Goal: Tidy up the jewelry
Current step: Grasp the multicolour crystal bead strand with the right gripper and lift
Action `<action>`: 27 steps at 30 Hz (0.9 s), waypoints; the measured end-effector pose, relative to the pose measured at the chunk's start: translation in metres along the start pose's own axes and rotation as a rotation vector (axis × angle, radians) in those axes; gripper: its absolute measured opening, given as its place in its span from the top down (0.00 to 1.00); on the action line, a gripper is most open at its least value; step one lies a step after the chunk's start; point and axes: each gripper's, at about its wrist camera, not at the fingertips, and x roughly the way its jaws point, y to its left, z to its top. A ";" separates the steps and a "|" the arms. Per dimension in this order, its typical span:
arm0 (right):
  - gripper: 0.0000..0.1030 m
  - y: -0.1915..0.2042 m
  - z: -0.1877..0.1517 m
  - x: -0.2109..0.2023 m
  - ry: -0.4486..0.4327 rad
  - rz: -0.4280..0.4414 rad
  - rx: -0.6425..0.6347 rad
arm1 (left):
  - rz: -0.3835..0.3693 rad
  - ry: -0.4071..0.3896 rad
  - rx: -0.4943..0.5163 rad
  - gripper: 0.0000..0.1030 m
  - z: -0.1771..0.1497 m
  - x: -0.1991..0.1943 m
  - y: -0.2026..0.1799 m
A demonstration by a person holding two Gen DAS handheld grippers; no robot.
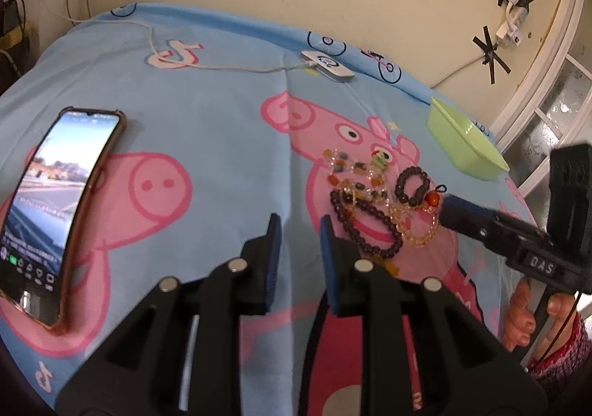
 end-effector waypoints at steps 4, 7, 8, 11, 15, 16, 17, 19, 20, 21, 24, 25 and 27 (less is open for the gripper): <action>0.93 0.018 0.019 0.025 0.036 0.000 -0.084 | -0.002 -0.007 -0.001 0.80 -0.002 -0.002 0.000; 0.93 0.022 0.036 0.046 0.063 -0.006 -0.116 | -0.011 -0.005 0.001 0.80 -0.001 -0.001 0.000; 0.93 0.023 0.041 0.051 0.070 -0.011 -0.134 | -0.016 -0.005 -0.002 0.80 -0.001 -0.001 0.001; 0.93 0.029 0.052 0.068 0.102 -0.040 -0.208 | -0.030 -0.001 -0.013 0.80 0.000 -0.001 0.004; 0.94 0.031 0.058 0.097 0.191 -0.052 -0.300 | -0.043 0.002 -0.028 0.80 0.000 -0.001 0.006; 1.00 0.031 0.059 0.101 0.207 -0.055 -0.308 | -0.044 0.002 -0.030 0.80 0.000 -0.001 0.006; 1.00 0.030 0.060 0.100 0.207 -0.049 -0.306 | -0.045 0.001 -0.033 0.80 0.000 -0.001 0.007; 1.00 0.020 0.063 0.097 0.228 -0.003 -0.234 | -0.047 0.000 -0.034 0.80 0.001 -0.001 0.007; 1.00 0.016 0.062 0.094 0.226 0.011 -0.207 | -0.047 0.001 -0.034 0.80 0.001 -0.001 0.007; 1.00 0.012 0.062 0.090 0.215 0.026 -0.177 | -0.046 0.003 -0.034 0.80 0.002 0.000 0.007; 1.00 -0.002 0.067 0.058 0.140 0.118 -0.050 | -0.042 -0.004 -0.024 0.81 0.004 -0.002 0.005; 1.00 -0.002 0.068 0.049 0.120 0.134 -0.036 | -0.039 -0.012 -0.011 0.81 0.004 -0.003 0.002; 1.00 -0.003 0.072 0.028 0.077 0.153 -0.025 | -0.050 -0.036 0.015 0.80 0.007 -0.007 -0.007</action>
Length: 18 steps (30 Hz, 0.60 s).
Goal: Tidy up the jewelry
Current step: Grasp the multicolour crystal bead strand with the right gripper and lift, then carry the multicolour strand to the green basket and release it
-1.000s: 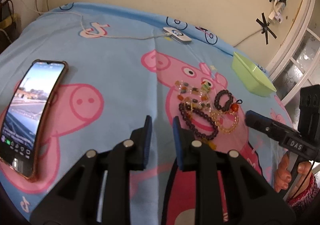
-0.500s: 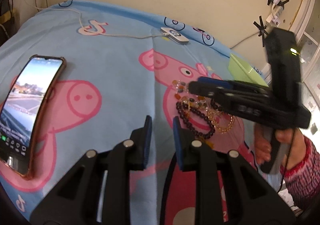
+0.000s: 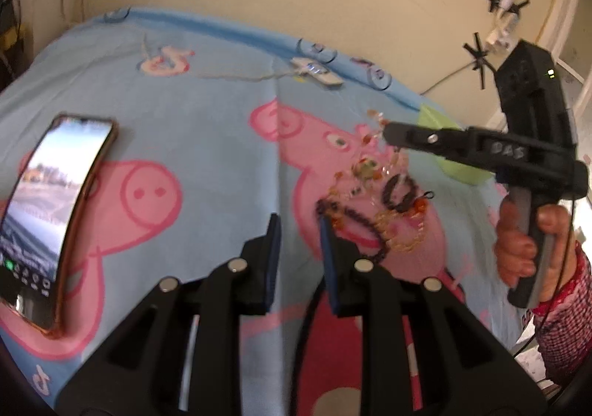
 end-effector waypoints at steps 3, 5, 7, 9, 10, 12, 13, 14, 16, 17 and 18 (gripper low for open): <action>1.00 0.007 0.000 -0.031 -0.054 0.012 -0.009 | -0.052 -0.024 0.018 0.46 0.009 -0.003 -0.020; 1.00 0.010 -0.002 -0.051 -0.087 0.019 -0.013 | -0.066 -0.056 0.043 0.37 0.016 -0.005 -0.035; 1.00 0.012 -0.005 -0.068 -0.117 0.034 -0.003 | -0.088 -0.065 0.102 0.37 0.023 -0.002 -0.058; 1.00 0.013 -0.004 -0.082 -0.147 0.047 0.006 | -0.100 -0.057 0.156 0.37 0.027 0.005 -0.079; 1.00 0.014 -0.004 -0.086 -0.160 0.049 0.005 | -0.107 -0.048 0.178 0.37 0.029 0.010 -0.089; 1.00 0.016 -0.004 -0.099 -0.191 0.061 0.006 | -0.123 -0.035 0.202 0.37 0.033 0.019 -0.102; 1.00 0.017 -0.005 -0.108 -0.211 0.066 0.005 | -0.142 -0.026 0.212 0.37 0.034 0.024 -0.109; 1.00 0.017 -0.005 -0.117 -0.231 0.067 0.002 | -0.162 -0.017 0.219 0.47 0.035 0.027 -0.114; 1.00 0.016 -0.004 -0.132 -0.262 0.063 -0.001 | -0.228 0.015 0.239 0.82 0.042 0.032 -0.129; 1.00 0.014 -0.005 -0.141 -0.278 0.059 0.002 | -0.251 0.026 0.241 0.84 0.046 0.034 -0.134; 1.00 0.011 -0.005 -0.147 -0.289 0.057 0.006 | -0.272 0.023 0.236 0.84 0.052 0.035 -0.140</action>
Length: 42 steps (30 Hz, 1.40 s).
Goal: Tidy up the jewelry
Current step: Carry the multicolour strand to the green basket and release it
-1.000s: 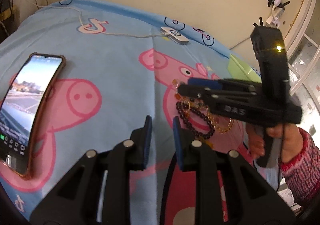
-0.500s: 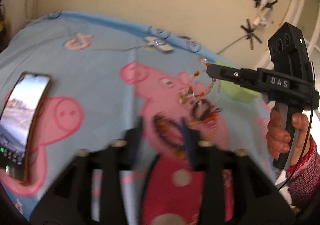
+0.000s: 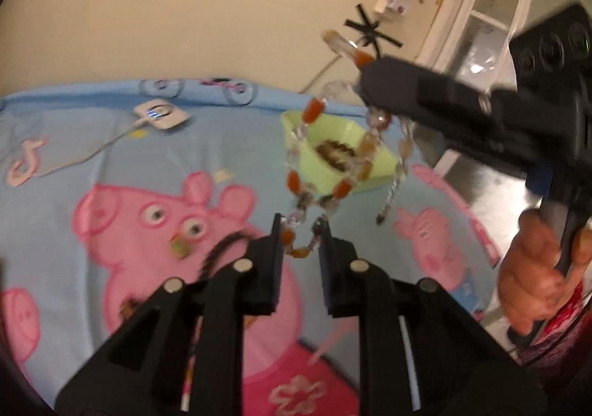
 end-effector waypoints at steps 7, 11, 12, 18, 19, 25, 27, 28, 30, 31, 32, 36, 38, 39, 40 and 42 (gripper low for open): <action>1.00 -0.033 0.018 -0.050 -0.106 -0.044 0.039 | -0.052 -0.016 0.028 0.85 0.050 0.022 -0.038; 1.00 -0.063 0.028 -0.067 -0.145 -0.090 0.064 | -0.050 -0.009 0.056 0.85 0.079 0.048 -0.059; 1.00 -0.071 0.029 -0.069 -0.153 -0.099 0.072 | -0.045 -0.004 0.060 0.85 0.085 0.057 -0.062; 1.00 -0.129 0.030 -0.066 -0.162 -0.160 0.144 | 0.008 0.029 0.060 0.85 0.110 0.110 -0.063; 1.00 -0.144 0.029 -0.061 -0.156 -0.165 0.167 | 0.023 0.031 0.051 0.85 0.113 0.118 -0.060; 1.00 -0.204 0.024 -0.029 -0.152 -0.308 0.240 | 0.114 0.120 -0.012 0.80 0.122 0.171 -0.042; 1.00 -0.217 0.016 -0.028 -0.165 -0.292 0.295 | 0.087 0.112 -0.014 0.80 0.118 0.166 -0.040; 1.00 -0.219 0.013 -0.029 -0.177 -0.279 0.306 | 0.091 0.098 0.001 0.80 0.116 0.160 -0.041; 1.00 -0.219 0.008 -0.033 -0.194 -0.270 0.310 | 0.098 0.083 0.016 0.80 0.113 0.148 -0.041; 1.00 -0.217 0.003 -0.036 -0.201 -0.271 0.315 | 0.090 0.079 0.007 0.80 0.111 0.140 -0.039; 1.00 -0.216 0.000 -0.038 -0.208 -0.262 0.322 | 0.082 0.075 -0.002 0.80 0.109 0.133 -0.038; 1.00 -0.204 -0.019 -0.048 -0.222 -0.226 0.349 | 0.059 0.039 -0.025 0.80 0.097 0.087 -0.028; 1.00 -0.196 -0.029 -0.049 -0.219 -0.209 0.368 | 0.073 0.018 -0.031 0.80 0.087 0.063 -0.021; 1.00 -0.191 -0.037 -0.048 -0.214 -0.192 0.380 | 0.094 0.002 -0.041 0.80 0.079 0.044 -0.011; 1.00 -0.187 -0.044 -0.046 -0.205 -0.181 0.386 | 0.107 -0.007 -0.048 0.80 0.074 0.034 -0.005; 1.00 -0.178 -0.056 -0.046 -0.187 -0.167 0.388 | 0.161 -0.034 -0.071 0.80 0.059 0.006 0.013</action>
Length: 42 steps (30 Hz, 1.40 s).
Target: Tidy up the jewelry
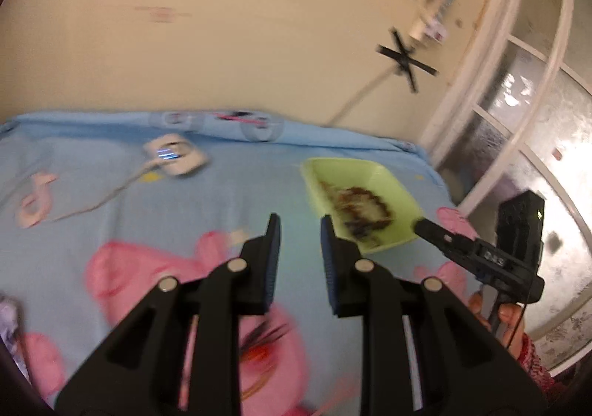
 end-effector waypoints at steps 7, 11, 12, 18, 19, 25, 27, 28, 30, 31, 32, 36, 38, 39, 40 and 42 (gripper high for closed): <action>1.00 0.027 -0.067 0.021 0.133 0.020 -0.024 | 0.169 -0.006 -0.099 0.80 -0.057 -0.053 0.069; 1.00 0.052 -0.093 0.033 0.195 0.027 -0.071 | 0.201 0.038 -0.112 0.80 -0.091 -0.059 0.083; 1.00 0.058 -0.098 0.037 0.209 0.028 -0.082 | 0.201 0.049 -0.116 0.80 -0.100 -0.060 0.086; 1.00 0.094 -0.131 0.048 0.276 0.018 -0.176 | 0.228 0.090 -0.081 0.80 -0.135 -0.060 0.089; 1.00 0.098 -0.135 0.046 0.276 0.014 -0.188 | 0.238 0.095 -0.061 0.80 -0.139 -0.058 0.087; 0.85 0.118 -0.148 0.053 0.287 -0.008 -0.256 | 0.280 0.119 -0.010 0.75 -0.149 -0.048 0.085; 0.84 0.120 -0.152 0.055 0.292 -0.016 -0.260 | 0.271 0.122 -0.013 0.71 -0.152 -0.047 0.088; 0.84 0.120 -0.155 0.057 0.294 -0.030 -0.267 | 0.264 0.123 -0.014 0.70 -0.152 -0.046 0.089; 0.84 0.119 -0.158 0.061 0.303 -0.051 -0.263 | 0.249 0.119 -0.020 0.69 -0.153 -0.047 0.090; 0.84 0.118 -0.158 0.060 0.299 -0.052 -0.258 | 0.244 0.117 -0.025 0.68 -0.153 -0.047 0.091; 0.84 0.116 -0.157 0.061 0.300 -0.055 -0.247 | 0.239 0.115 -0.029 0.68 -0.153 -0.047 0.092; 0.84 0.113 -0.156 0.062 0.302 -0.057 -0.238 | 0.221 0.107 -0.037 0.67 -0.154 -0.048 0.093; 0.84 0.116 -0.158 0.062 0.297 -0.066 -0.256 | 0.211 0.104 -0.045 0.67 -0.155 -0.049 0.094; 0.84 0.120 -0.160 0.061 0.296 -0.061 -0.279 | 0.209 0.103 -0.047 0.67 -0.155 -0.050 0.095; 0.84 0.122 -0.161 0.061 0.297 -0.058 -0.295 | 0.206 0.100 -0.049 0.67 -0.155 -0.051 0.095; 0.84 0.126 -0.162 0.062 0.298 -0.066 -0.324 | 0.165 0.098 -0.066 0.67 -0.155 -0.053 0.095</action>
